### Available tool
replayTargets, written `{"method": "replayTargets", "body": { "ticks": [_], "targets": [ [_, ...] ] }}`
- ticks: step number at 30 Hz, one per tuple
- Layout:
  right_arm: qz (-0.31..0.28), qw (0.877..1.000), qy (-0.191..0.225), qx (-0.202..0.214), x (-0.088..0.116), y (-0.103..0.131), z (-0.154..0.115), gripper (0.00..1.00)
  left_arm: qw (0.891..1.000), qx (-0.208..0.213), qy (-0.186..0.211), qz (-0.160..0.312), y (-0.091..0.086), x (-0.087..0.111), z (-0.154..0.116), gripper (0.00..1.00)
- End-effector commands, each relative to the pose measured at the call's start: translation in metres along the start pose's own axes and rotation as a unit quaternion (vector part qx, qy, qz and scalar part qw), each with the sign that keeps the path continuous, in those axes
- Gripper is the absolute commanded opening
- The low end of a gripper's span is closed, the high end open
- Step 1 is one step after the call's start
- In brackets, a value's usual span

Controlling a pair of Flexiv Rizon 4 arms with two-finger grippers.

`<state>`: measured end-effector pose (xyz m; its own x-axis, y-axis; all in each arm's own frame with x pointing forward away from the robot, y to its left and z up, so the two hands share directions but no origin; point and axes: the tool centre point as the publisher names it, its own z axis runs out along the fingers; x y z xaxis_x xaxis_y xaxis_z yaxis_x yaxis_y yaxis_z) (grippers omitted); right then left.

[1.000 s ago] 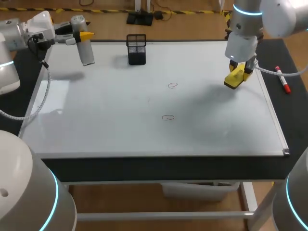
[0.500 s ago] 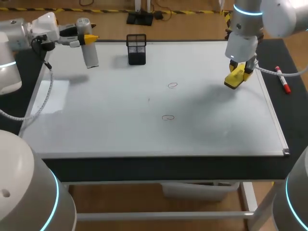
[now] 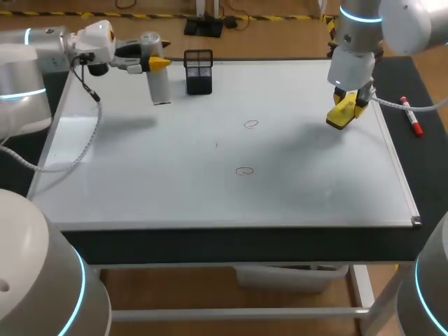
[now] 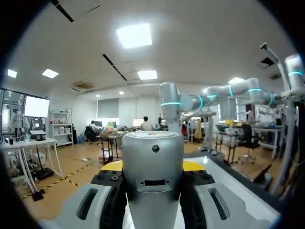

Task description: Pick up the inspection probe, press it on each red-marked spot on the whiteboard one by one, put down the probe, pick up the eraser, and wipe off all the red marks.

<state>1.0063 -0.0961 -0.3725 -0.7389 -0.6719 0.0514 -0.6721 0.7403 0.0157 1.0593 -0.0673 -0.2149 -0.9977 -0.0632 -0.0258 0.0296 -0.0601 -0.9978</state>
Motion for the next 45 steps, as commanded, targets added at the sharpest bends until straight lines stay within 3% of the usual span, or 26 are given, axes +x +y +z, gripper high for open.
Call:
{"method": "replayTargets", "body": {
  "ticks": [1, 19, 45],
  "targets": [
    [-0.001, 1.000, 0.001, 0.001, 0.000, -0.001, -0.001, 0.00, 1.000, 0.001, 0.019, -0.004, 0.002, -0.001, 0.017, 0.00],
    [-0.001, 1.000, 0.001, 0.001, 0.000, -0.001, -0.001, 0.00, 0.993, 0.003, 0.111, -0.029, 0.017, 0.037, 0.104, 0.00],
    [-0.001, 1.000, 0.001, 0.001, 0.000, -0.001, -0.001, 0.00, 0.988, 0.011, 0.149, -0.030, 0.032, 0.054, 0.180, 0.00]
  ]
}}
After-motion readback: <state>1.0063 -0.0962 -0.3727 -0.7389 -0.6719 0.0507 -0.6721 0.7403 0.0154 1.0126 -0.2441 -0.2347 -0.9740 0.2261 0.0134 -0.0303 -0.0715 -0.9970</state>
